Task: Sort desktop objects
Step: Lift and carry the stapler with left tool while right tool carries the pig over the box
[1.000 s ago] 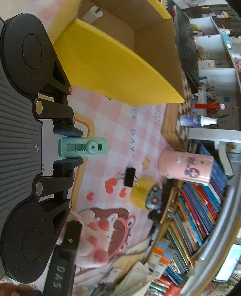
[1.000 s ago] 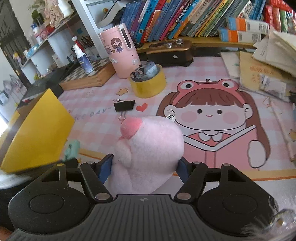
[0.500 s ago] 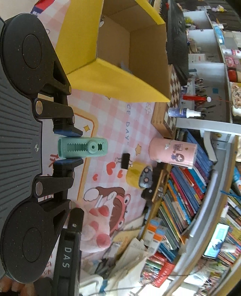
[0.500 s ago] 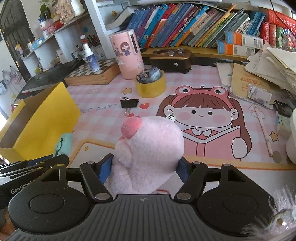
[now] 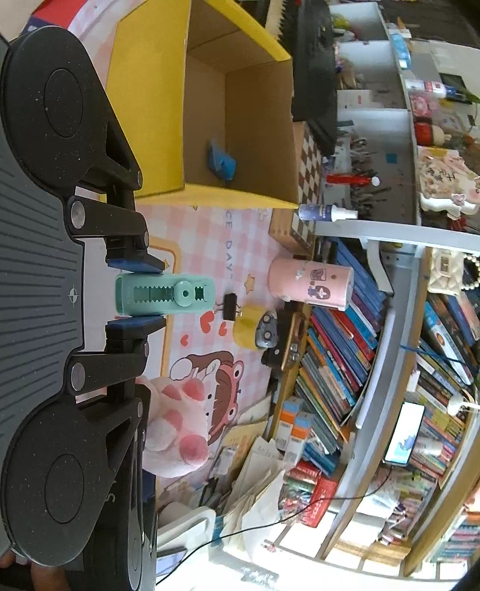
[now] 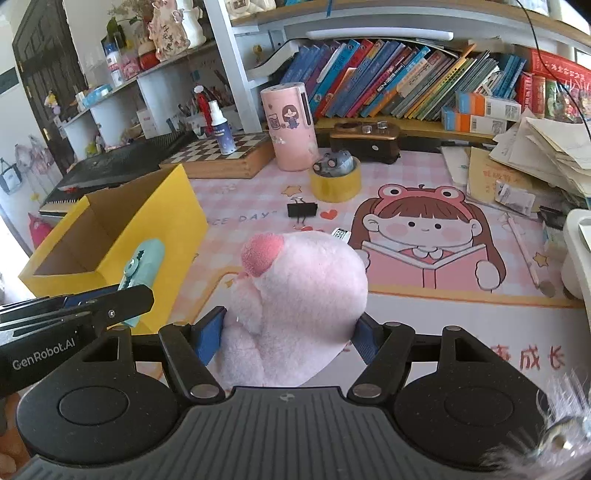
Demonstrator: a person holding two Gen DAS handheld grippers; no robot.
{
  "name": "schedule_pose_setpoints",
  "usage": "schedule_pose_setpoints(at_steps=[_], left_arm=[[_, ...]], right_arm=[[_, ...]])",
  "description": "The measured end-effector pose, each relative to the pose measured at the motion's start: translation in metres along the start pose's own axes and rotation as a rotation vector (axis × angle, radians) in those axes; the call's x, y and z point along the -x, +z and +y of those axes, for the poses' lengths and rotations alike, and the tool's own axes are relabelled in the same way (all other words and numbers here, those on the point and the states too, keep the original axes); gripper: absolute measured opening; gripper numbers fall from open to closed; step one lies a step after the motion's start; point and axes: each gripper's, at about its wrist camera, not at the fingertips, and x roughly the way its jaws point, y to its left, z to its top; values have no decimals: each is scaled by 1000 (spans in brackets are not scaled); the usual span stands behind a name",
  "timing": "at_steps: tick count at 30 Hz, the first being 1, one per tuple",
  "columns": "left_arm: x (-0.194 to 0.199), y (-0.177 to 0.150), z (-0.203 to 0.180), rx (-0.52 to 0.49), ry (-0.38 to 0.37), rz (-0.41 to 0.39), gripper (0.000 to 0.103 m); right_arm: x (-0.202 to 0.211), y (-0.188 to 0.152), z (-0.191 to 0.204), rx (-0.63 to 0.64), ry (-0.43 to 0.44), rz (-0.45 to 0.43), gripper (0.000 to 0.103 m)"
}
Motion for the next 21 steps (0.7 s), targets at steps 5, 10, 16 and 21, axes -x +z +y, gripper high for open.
schedule_pose_setpoints(at_steps=[5, 10, 16, 21], left_arm=[[19, -10, 17, -16, -11, -6, 23], [40, -21, 42, -3, -8, -6, 23], [66, -34, 73, 10, 6, -2, 23], [85, -46, 96, 9, 8, 11, 23]], right_arm=[[8, -13, 22, -13, -18, -4, 68], [15, -26, 52, -6, -21, 3, 68], [23, -44, 94, 26, -8, 15, 68], [29, -62, 127, 42, 3, 22, 68]])
